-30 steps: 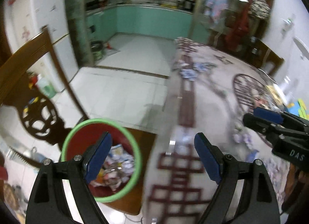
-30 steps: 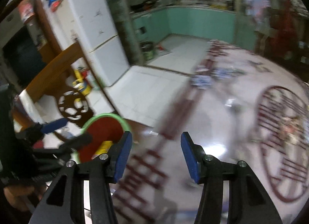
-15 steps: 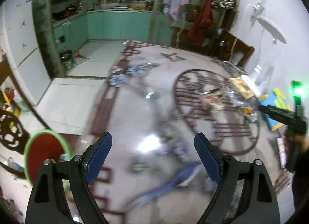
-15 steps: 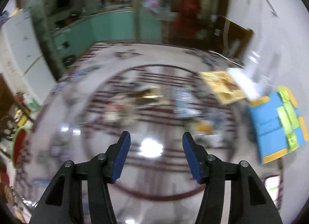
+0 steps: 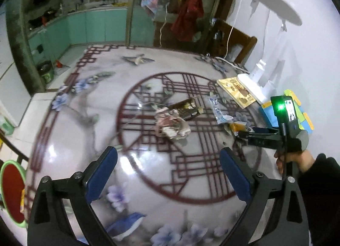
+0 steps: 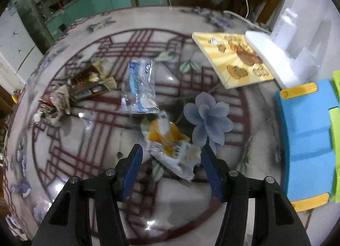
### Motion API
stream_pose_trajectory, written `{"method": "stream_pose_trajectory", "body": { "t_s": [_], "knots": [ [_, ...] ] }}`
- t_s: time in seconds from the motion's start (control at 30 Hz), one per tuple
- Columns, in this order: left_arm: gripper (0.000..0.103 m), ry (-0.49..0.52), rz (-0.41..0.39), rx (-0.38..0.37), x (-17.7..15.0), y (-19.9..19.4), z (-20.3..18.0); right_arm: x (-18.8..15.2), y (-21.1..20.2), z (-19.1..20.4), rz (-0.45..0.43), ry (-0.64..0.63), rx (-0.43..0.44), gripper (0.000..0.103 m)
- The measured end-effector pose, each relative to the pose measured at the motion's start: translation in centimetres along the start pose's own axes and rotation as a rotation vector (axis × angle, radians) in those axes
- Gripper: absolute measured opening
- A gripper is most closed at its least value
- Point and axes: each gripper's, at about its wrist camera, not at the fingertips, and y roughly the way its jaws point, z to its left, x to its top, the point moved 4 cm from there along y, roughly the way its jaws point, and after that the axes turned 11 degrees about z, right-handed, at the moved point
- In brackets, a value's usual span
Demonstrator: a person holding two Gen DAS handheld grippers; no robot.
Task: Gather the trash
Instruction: 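Grasp crumpled red-white paper with the left tool while the right tool grasps an orange snack bag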
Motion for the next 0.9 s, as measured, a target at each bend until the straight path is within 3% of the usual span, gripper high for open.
{"method": "stream_pose_trajectory", "body": {
  "t_s": [0.07,0.17,0.37,0.67,0.8,0.9],
  "knots": [
    [0.097,0.007,0.006,0.011,0.7,1.4,-0.7,0.2,0.5,-0.1,0.003,0.007,0.026,0.02],
    [0.097,0.02,0.015,0.032,1.9,3.6,-1.3,0.0,0.6,-0.3,-0.011,0.035,0.081,0.014],
    [0.097,0.014,0.059,0.07,4.0,8.5,-1.8,-0.7,-1.9,0.5,-0.109,0.104,0.18,0.01],
    [0.093,-0.043,0.139,0.09,4.7,13.3,-1.4,-0.9,-4.5,1.9,-0.176,0.159,0.22,0.01],
    [0.069,-0.03,0.166,0.099,4.4,14.3,-1.5,-1.0,-4.4,1.5,-0.176,0.177,0.23,0.01],
    [0.058,-0.039,0.177,0.079,4.4,14.5,-1.3,-1.1,-4.2,1.4,-0.171,0.185,0.232,0.01]
  ]
}}
